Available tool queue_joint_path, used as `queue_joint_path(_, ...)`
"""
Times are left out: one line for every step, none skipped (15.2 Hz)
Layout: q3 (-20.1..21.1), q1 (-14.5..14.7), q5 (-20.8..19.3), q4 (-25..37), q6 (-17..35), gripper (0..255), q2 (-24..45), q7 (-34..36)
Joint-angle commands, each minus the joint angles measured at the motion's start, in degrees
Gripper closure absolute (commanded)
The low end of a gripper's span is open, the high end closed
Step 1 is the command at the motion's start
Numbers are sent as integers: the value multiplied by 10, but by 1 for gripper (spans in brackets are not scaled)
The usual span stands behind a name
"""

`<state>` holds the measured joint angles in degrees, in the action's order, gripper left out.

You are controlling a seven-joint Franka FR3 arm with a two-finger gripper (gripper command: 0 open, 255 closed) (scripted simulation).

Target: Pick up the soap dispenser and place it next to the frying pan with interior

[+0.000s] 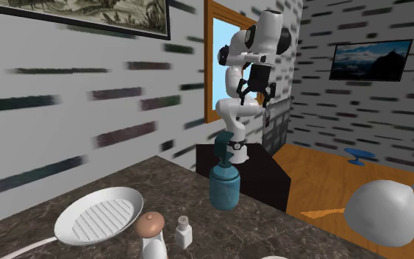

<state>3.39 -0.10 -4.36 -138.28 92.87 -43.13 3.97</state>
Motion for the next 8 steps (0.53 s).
queue_joint_path(0,0,0,0,0,0,0,0)
queue_joint_path(0,-9,-1,-17,29,0,1,20)
queue_joint_path(0,-19,-2,-33,59,0,2,40)
queue_joint_path(0,-29,-3,-48,89,0,4,59)
queue_joint_path(0,-39,-4,-62,119,0,8,79)
queue_joint_path(0,-49,-6,-76,149,0,12,99)
queue_joint_path(1,-60,-8,-89,180,0,18,119)
queue_joint_path(1,-71,-11,-101,211,0,24,139)
